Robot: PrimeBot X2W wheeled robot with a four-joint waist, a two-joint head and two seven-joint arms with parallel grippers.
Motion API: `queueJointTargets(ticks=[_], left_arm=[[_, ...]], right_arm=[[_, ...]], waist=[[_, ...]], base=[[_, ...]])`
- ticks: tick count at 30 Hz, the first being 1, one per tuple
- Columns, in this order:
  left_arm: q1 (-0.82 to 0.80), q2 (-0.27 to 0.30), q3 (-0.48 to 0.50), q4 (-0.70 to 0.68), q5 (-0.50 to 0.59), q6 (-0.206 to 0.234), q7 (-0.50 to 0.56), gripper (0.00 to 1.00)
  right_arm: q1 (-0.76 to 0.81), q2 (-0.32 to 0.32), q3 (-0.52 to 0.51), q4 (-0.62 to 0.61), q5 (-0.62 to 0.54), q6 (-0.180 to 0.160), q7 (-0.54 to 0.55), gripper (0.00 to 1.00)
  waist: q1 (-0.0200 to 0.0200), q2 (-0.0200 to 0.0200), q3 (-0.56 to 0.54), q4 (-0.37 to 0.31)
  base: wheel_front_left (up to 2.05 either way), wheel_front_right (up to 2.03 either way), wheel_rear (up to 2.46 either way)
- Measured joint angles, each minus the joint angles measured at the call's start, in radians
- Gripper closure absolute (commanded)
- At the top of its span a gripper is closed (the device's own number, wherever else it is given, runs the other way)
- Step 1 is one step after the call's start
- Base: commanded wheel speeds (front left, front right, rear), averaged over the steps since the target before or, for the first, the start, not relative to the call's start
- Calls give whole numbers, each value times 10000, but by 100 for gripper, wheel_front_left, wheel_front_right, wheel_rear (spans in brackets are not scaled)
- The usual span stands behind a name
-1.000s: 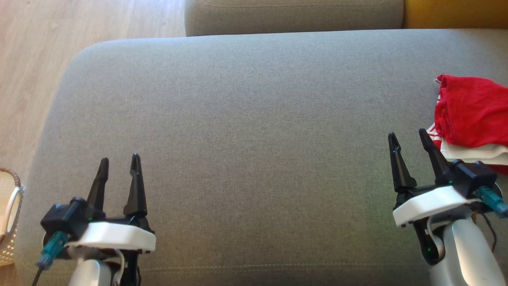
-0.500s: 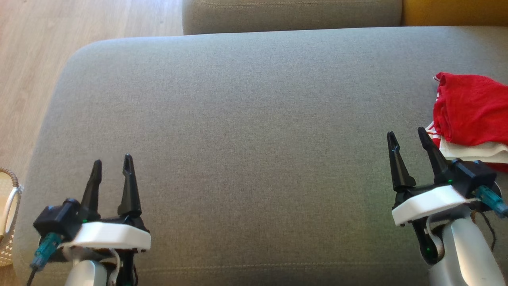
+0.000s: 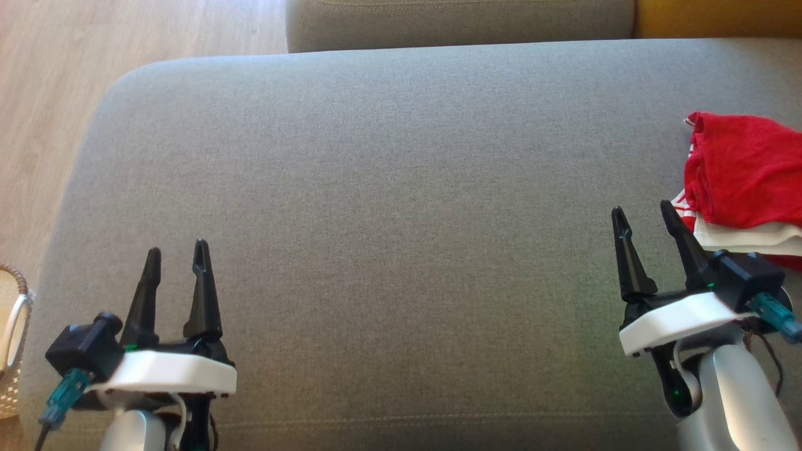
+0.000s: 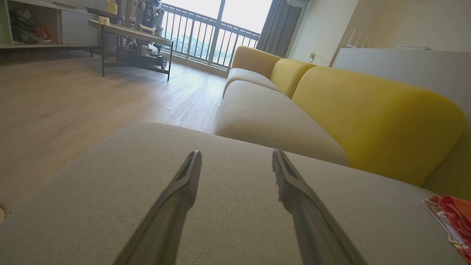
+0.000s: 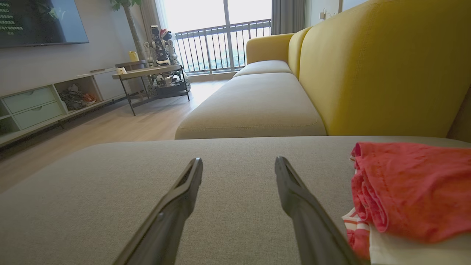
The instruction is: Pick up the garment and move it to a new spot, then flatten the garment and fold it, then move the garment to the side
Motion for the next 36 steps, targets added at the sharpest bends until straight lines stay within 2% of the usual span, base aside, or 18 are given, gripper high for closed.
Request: queueJointTargets(ticks=[13, 14, 20, 36], left_arm=[[22, 0, -4, -71, 12, -86, 0, 0], [23, -2, -6, -50, 12, -81, 2, 100], [460, -54, -52, 757, -142, -75, 79, 100], [430, -50, -15, 851, -1812, -82, 474, 100]], right_arm=[[-1, 0, -12, 4, 0, 0, 0, 0], [1, 2, -10, 25, 0, 0, 2, 100], [528, 29, -2, 830, 134, 0, 127, 100], [577, 52, -13, 706, 2025, 0, 533, 100]], waist=[[0, 0, 52, -31], [0, 0, 56, -33], [1, 0, 45, -45], [1, 0, -53, -132]], base=[[0, 0, 0], [0, 0, 0], [0, 0, 0], [0, 0, 0]])
